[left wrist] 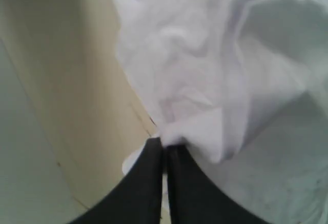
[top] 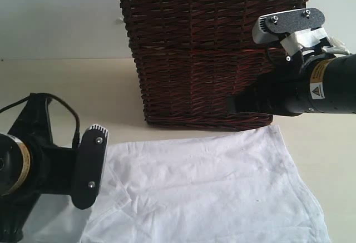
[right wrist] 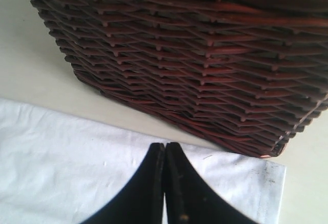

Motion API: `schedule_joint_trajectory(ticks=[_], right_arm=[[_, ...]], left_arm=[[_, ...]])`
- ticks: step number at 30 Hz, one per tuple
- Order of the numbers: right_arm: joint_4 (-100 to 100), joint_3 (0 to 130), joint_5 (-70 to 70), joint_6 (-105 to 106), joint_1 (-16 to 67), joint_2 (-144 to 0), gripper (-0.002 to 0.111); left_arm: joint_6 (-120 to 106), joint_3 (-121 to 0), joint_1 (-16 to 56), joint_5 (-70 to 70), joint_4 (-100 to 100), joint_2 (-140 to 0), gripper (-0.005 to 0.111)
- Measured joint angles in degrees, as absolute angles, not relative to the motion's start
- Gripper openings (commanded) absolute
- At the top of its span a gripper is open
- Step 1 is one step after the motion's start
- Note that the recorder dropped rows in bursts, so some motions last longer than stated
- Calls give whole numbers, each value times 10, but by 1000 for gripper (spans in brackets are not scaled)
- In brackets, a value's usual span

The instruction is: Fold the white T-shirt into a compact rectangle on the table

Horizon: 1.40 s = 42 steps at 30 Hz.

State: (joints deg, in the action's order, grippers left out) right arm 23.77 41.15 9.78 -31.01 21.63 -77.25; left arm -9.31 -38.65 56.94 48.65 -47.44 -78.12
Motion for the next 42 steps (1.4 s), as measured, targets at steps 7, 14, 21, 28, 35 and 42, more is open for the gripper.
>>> schedule_joint_trajectory(ticks=[7, 14, 21, 28, 35, 42], right_arm=[[238, 411, 98, -310, 216, -772, 0], [238, 411, 98, -310, 216, -772, 0], [238, 411, 99, -310, 216, -772, 0], [238, 411, 111, -310, 216, -772, 13], [229, 411, 129, -306, 216, -772, 13], [225, 411, 131, -304, 216, -772, 5]], left_arm=[[-62, -388, 533, 384, -511, -797, 4], [-27, -388, 492, 303, -519, -815, 51], [40, -388, 492, 312, -530, -815, 56], [228, -388, 492, 366, -538, -815, 12], [368, -388, 446, 367, -536, -805, 0], [405, -388, 355, 283, -469, -723, 0]])
